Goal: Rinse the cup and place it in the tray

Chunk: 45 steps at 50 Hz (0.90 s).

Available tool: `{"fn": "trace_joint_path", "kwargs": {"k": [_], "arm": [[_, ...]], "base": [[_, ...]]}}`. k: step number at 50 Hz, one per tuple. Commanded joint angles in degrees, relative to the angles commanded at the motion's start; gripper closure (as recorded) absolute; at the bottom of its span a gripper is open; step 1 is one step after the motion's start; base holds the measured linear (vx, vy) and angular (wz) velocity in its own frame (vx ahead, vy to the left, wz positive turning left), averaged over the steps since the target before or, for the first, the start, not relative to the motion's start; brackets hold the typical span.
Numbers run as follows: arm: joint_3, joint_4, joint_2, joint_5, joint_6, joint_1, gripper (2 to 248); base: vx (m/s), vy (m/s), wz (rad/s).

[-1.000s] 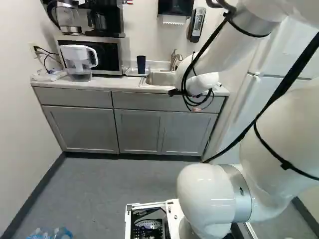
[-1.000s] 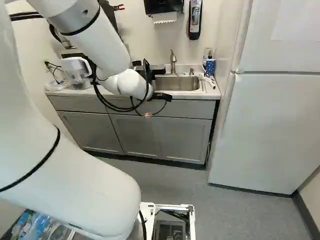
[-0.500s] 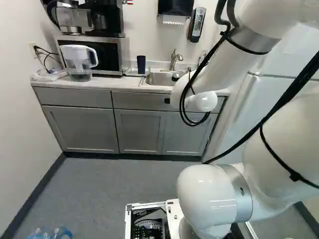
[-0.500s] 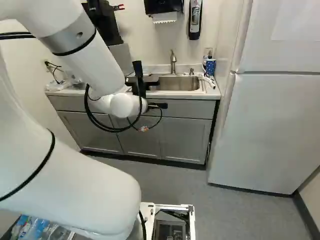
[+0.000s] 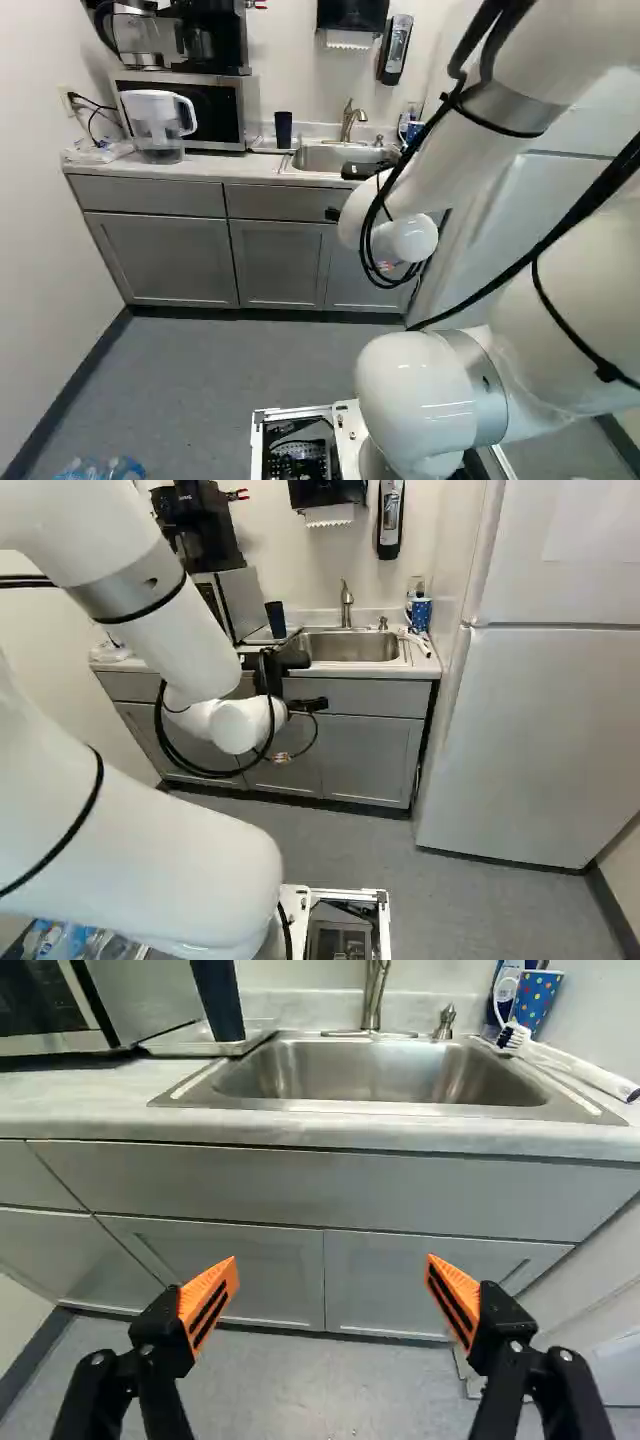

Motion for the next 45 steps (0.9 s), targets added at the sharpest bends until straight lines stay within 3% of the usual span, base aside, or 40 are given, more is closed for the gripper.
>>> {"fn": "trace_joint_path", "kwargs": {"k": [22,45], "arm": [[4.2,-0.3,1.0,5.9,0.5,1.1,3],[6.2,-0.5,1.5,8.7,0.8,1.6,3]], "base": [[0.000,0.000,0.000],[0.000,0.000,0.000]]}}
